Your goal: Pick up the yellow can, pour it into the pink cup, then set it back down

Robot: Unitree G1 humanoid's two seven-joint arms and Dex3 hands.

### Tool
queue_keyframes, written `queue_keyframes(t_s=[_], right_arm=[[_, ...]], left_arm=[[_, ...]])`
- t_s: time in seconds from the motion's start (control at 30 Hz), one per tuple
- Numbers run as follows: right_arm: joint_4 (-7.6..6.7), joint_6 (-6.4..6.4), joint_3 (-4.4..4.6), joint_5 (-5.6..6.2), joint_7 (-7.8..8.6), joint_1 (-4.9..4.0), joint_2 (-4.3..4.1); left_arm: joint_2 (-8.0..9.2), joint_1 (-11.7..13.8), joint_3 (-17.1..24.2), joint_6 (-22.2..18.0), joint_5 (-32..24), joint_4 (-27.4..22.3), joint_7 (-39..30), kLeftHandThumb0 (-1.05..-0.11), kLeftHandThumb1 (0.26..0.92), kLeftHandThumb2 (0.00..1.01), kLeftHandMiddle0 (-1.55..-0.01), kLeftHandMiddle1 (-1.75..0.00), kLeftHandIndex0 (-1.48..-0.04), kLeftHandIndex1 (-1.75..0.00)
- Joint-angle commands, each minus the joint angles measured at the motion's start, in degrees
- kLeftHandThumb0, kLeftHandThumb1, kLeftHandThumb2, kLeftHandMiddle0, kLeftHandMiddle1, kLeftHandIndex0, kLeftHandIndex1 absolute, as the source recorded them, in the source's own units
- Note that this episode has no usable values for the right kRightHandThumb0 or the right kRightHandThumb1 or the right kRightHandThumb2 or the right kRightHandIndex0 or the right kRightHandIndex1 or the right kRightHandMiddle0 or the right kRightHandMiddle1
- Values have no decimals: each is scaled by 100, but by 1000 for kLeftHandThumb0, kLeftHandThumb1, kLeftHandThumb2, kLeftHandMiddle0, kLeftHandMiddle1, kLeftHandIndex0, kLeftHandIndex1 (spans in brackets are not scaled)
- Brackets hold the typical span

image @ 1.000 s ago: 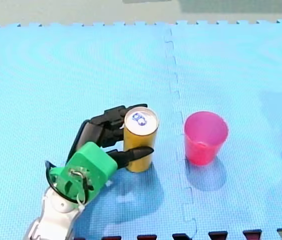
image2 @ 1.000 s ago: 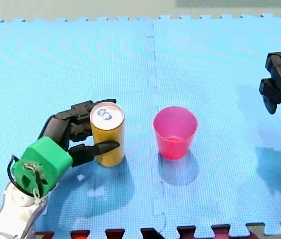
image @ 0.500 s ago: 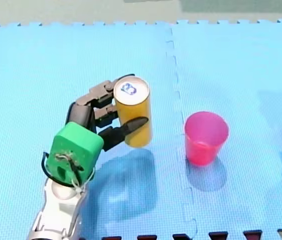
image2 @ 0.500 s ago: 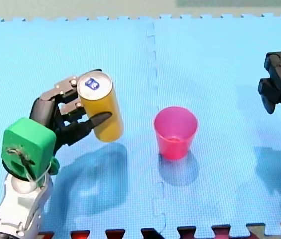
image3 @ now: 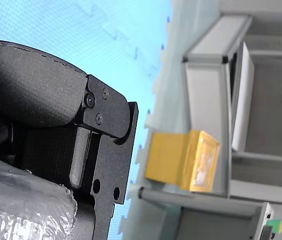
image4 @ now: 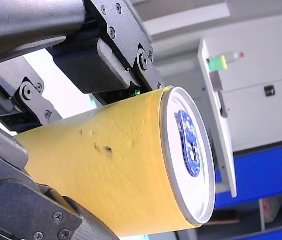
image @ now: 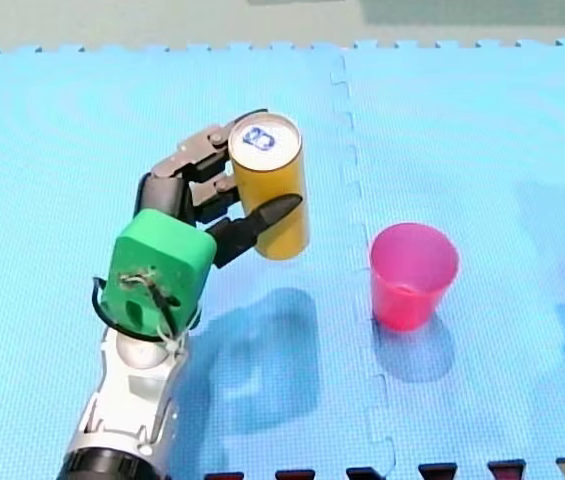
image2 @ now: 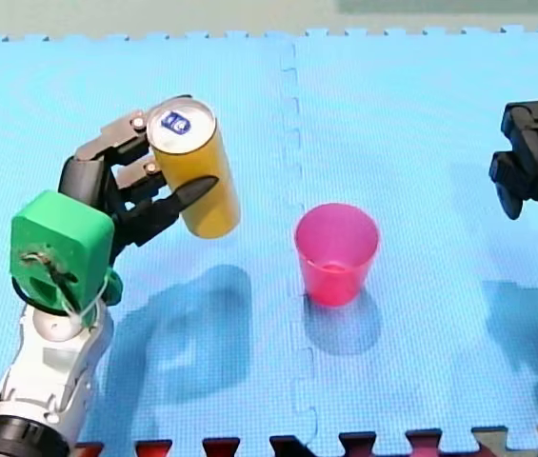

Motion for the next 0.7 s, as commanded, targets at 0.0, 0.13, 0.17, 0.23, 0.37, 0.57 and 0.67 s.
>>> queue_keyframes(t_s=[0.0,0.13,0.17,0.23,0.37,0.57,0.67], right_arm=[[-5,-26,-1,4,-13,11,-7],[-3,-30,5,-11,-30,13,0],[-2,-30,7,-14,-36,12,4],[-1,-33,9,-19,-43,11,9],[-1,-41,15,-29,-52,13,12],[1,-56,13,-29,-51,27,14],[3,-64,14,-32,-50,29,12]], left_arm=[[19,-239,17,-122,160,278,278,-340,782,0,-1368,-12,-1222,-2],[114,-547,-72,-251,557,731,774,-340,779,0,-1361,-6,-1221,-1],[145,-642,-95,-249,645,826,868,-340,779,0,-1360,-5,-1221,-1],[197,-816,-122,-303,754,1024,993,-342,779,0,-1359,-3,-1222,-1],[285,-1107,-180,-533,908,1481,1194,-349,779,0,-1327,-1,-1222,-1],[361,-1498,-317,-620,1167,1978,1556,-376,778,0,-1331,-3,-1224,-1],[370,-1620,-358,-606,1203,2060,1638,-387,776,0,-1334,-4,-1223,0]])
